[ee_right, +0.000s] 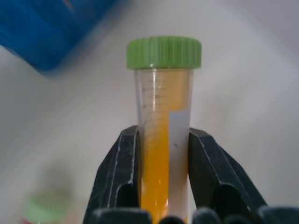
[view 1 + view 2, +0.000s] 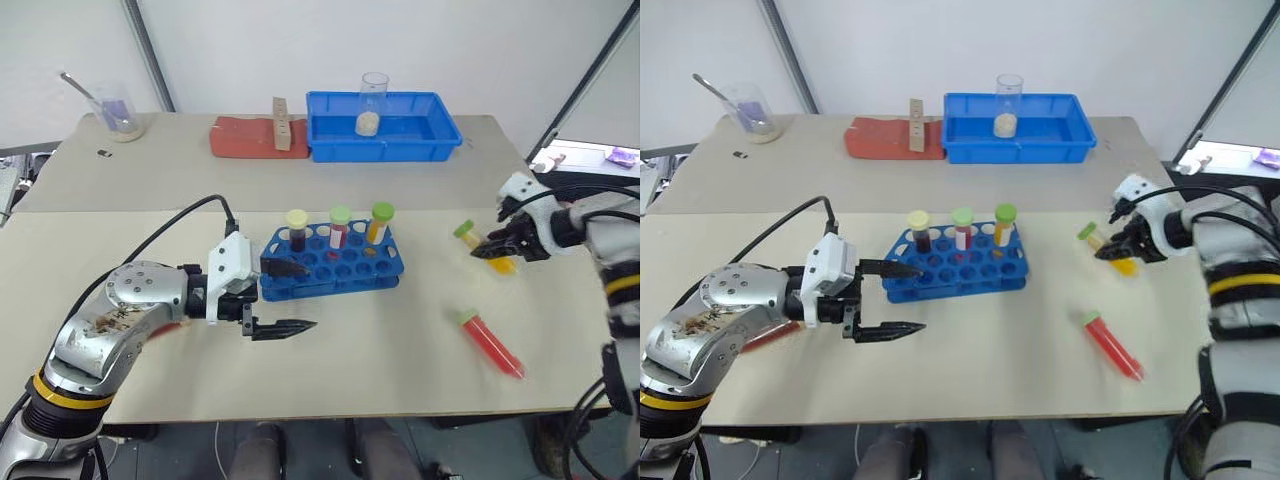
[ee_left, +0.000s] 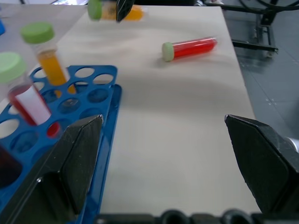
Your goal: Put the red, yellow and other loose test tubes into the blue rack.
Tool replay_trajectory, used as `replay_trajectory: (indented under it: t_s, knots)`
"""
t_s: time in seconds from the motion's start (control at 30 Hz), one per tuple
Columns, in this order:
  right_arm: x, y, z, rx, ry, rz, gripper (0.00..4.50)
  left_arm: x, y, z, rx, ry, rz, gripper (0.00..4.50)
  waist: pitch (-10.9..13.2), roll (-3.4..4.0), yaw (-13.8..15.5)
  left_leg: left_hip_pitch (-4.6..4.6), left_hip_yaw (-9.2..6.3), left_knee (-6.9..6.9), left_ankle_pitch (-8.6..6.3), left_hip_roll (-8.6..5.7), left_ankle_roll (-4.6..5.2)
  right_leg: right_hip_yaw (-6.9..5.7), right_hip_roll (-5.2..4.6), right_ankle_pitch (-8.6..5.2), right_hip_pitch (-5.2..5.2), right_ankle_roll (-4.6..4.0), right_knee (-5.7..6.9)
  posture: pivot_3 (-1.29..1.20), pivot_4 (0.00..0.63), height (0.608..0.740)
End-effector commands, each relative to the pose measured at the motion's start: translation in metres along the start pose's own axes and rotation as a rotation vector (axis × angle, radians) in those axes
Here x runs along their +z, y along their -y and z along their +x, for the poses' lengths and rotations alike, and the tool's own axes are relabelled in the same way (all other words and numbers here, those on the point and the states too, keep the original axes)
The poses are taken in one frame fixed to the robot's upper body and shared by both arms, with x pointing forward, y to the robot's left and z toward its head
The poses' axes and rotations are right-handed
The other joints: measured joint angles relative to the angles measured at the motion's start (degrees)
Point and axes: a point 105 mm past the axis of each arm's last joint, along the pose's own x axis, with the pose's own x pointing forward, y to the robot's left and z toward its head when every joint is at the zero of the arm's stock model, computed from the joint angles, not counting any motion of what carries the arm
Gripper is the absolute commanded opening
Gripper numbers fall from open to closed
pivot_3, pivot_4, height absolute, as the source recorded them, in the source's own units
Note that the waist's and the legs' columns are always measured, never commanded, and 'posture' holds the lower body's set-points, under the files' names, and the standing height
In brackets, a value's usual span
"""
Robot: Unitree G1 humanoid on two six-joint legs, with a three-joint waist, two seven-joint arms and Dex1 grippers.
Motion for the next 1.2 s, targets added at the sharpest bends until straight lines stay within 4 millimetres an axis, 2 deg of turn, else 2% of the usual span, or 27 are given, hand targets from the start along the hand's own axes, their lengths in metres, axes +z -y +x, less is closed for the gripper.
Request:
replay_trajectory:
  t_s: [0.03,0.07,0.13,0.17,0.3,0.5,0.67,1.03,1.2]
  knots:
    - [0.044,-0.042,-0.016,0.014,0.281,-0.123,1.00,0.007,-0.002,-0.010,0.018,0.046,0.045,4.50,0.00,0.00,0.00,0.00,0.00,0.00,0.00,0.00,0.00,0.01,0.00,0.00,0.00,0.00,0.02,0.00,0.150,0.740]
    - [0.048,-0.055,-0.010,0.002,0.369,-0.118,1.00,0.007,-0.001,-0.011,0.014,0.052,0.041,4.50,0.00,0.00,-0.01,0.03,0.00,0.04,0.00,0.00,0.00,0.02,0.01,-0.01,0.00,0.02,0.06,0.00,0.150,0.740]
    - [0.053,-0.070,-0.005,-0.027,0.484,-0.088,1.00,0.006,-0.002,-0.012,0.010,0.060,0.032,4.50,-0.01,-0.01,-0.14,0.05,0.00,0.11,0.00,0.03,0.00,0.00,0.02,-0.01,0.03,0.06,0.08,0.00,0.150,0.740]
    - [0.054,-0.078,0.004,-0.062,0.542,-0.079,1.00,0.007,-0.001,-0.012,0.004,0.075,0.027,4.50,-0.01,-0.01,-0.15,0.03,0.00,0.27,0.00,0.05,-0.01,0.01,0.04,-0.01,0.04,0.09,0.17,0.00,0.150,0.740]
    - [0.058,-0.090,0.029,-0.149,0.671,-0.021,1.00,0.011,-0.001,-0.010,-0.007,0.127,0.015,4.50,-0.03,-0.02,-0.31,0.02,0.05,0.42,0.00,0.07,-0.01,0.02,0.04,0.05,0.07,0.05,0.14,0.00,0.150,0.740]
    - [0.050,-0.082,0.059,-0.262,0.716,-0.001,1.00,0.013,0.001,-0.007,-0.020,0.140,0.009,4.50,-0.04,-0.03,-0.42,-0.03,0.06,0.37,0.00,0.06,-0.01,0.02,0.02,0.09,0.07,0.09,0.05,0.00,0.150,0.740]
    - [0.042,-0.078,0.074,-0.280,0.712,0.008,1.00,0.016,0.003,-0.005,-0.024,0.153,-0.009,4.50,-0.03,-0.03,-0.54,-0.05,0.05,0.31,0.00,0.06,-0.01,0.02,0.03,0.12,0.03,-0.01,0.06,0.00,0.150,0.740]
    - [0.040,-0.083,0.092,-0.284,0.736,0.025,1.00,0.017,0.001,-0.005,-0.015,0.148,-0.019,4.50,-0.04,-0.03,-0.65,-0.01,0.04,0.32,0.00,0.07,-0.01,0.02,0.04,0.07,0.05,0.07,0.07,0.00,0.150,0.740]
    - [0.036,-0.083,0.094,-0.314,0.767,0.089,1.00,0.019,0.001,-0.003,-0.009,0.157,-0.025,4.50,-0.04,-0.02,-0.65,-0.01,0.04,0.33,0.00,0.08,-0.01,0.02,0.04,0.07,0.05,0.07,0.06,0.00,0.150,0.740]
